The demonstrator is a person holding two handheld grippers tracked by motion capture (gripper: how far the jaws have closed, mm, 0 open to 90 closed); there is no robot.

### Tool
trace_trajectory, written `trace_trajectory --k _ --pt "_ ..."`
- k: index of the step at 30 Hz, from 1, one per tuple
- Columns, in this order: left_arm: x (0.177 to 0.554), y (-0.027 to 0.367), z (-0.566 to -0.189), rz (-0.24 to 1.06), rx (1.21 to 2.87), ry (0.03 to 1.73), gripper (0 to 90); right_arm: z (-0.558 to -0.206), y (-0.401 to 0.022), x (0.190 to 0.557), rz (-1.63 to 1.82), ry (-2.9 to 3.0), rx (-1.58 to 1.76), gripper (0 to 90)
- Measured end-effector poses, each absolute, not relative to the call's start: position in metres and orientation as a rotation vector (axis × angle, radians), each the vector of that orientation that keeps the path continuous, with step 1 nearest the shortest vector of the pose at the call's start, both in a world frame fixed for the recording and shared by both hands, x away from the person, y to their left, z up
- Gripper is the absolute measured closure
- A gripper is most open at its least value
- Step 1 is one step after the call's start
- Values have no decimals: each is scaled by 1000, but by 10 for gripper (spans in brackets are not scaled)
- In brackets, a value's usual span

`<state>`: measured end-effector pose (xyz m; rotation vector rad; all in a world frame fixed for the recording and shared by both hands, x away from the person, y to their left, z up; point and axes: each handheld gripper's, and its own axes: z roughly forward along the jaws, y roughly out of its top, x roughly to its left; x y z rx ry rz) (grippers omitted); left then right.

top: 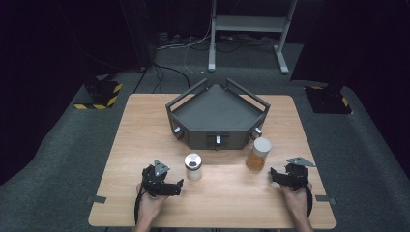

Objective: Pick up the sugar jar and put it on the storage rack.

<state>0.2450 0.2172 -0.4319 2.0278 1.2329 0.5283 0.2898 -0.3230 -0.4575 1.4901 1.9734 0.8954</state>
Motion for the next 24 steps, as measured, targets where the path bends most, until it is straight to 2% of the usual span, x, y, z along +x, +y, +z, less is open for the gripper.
trace_trajectory --k 11,24 --pt "255 194 -438 472 2068 1175 11 -457 -323 290 899 1971 1495 139" --pt "264 172 -443 498 2053 1147 50 -457 -323 290 897 1970 1495 141"
